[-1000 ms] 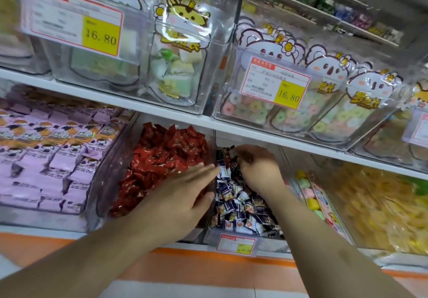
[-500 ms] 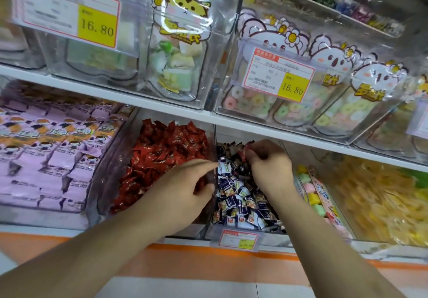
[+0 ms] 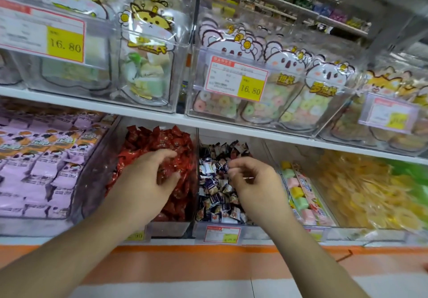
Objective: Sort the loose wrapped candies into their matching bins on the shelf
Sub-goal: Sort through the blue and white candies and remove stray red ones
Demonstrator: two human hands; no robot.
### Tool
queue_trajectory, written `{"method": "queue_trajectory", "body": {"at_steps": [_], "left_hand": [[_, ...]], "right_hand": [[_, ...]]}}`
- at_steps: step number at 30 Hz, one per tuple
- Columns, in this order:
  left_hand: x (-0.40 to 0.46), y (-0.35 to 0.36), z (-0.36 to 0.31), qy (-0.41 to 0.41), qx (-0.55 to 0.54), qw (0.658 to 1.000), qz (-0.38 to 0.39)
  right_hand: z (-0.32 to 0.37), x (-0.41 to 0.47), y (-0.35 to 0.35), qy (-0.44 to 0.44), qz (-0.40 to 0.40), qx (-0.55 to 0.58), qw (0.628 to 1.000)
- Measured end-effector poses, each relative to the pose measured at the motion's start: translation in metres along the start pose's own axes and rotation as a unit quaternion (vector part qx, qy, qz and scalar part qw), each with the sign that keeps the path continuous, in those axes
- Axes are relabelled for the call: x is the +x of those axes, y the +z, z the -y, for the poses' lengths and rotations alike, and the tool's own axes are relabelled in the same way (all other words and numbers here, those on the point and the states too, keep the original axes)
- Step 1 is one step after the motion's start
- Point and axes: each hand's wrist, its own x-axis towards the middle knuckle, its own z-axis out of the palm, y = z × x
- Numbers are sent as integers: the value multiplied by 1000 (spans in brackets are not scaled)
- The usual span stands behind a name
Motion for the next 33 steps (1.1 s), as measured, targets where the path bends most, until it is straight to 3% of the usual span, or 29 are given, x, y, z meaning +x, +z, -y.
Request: {"method": "queue_trajectory", "body": {"at_steps": [7,19,23,33], "left_hand": [[3,24,-7,118,62,981,143],[5,35,7,147,54,980,123],[5,36,9,149,57,980,123],[5,34,8,140,40,981,125]], "right_hand": [[-35,13,-13,15,-32,-103,994],[-62,96,26,43,6,-241,970],[-71,101,31,64,-18,-204,977],[-57,78,19,4,-93,-110,990]]}}
